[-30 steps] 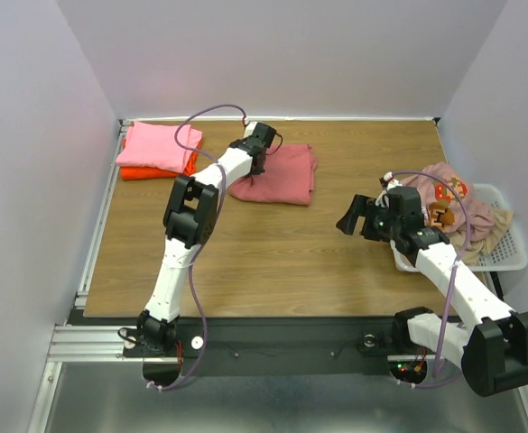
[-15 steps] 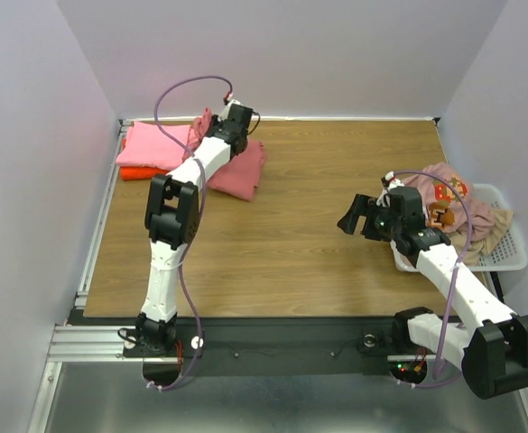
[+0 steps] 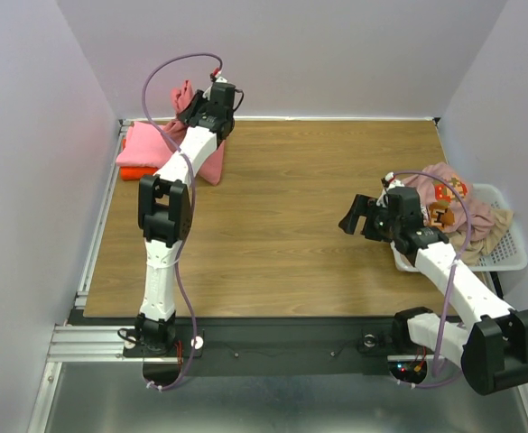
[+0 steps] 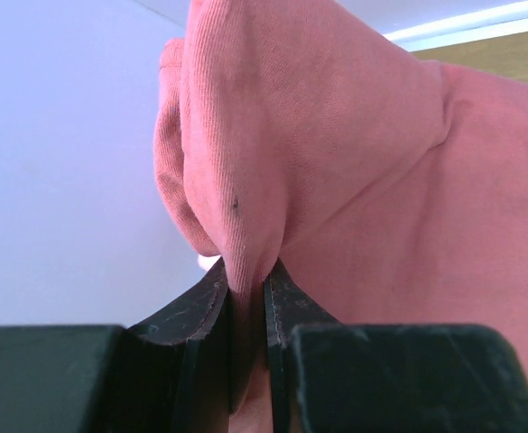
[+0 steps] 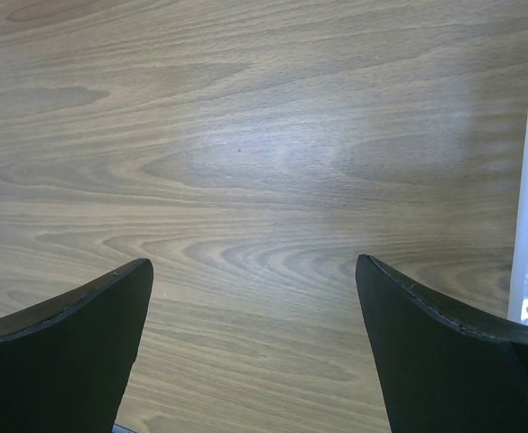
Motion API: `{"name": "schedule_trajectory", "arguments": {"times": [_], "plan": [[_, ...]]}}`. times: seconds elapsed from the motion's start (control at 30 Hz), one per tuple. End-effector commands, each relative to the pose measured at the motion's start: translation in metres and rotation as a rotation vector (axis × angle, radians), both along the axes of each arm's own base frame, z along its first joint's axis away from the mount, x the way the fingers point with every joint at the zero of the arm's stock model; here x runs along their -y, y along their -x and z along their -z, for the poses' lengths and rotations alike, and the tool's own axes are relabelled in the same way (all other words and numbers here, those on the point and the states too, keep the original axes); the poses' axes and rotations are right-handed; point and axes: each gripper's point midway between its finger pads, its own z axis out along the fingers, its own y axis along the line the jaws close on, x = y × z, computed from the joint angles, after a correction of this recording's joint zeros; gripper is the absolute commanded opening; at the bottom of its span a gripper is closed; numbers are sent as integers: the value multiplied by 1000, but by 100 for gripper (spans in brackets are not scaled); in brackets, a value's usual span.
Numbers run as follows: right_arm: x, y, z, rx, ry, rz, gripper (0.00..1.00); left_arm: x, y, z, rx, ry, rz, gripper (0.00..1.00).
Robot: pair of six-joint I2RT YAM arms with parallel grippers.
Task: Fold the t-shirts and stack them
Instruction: Neatly place the folded tshirt to the corner
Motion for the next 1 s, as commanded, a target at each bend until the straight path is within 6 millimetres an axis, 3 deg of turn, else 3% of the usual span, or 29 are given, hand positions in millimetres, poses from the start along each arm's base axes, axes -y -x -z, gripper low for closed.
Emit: {"name": "schedule_trajectory", "arguments": {"times": [0.0,0.37,0.67,0.8,0.97], "plan": [[5,-9,-1,24,17,33,100,-20,8,-103,199,-29,-33,0],[6,-10,11,-17,24,40,100,-31,19,-149,289,-7,-12,0],[8,-10,7,2,27,51,100,-34,32,-183,345,1,-1,0],[8,-9,8,-3,27,52,100,-31,33,-183,342,7,27,0],[8,-9,9,-6,30,54,100,-35,26,-160,293,-12,22,0]]}}
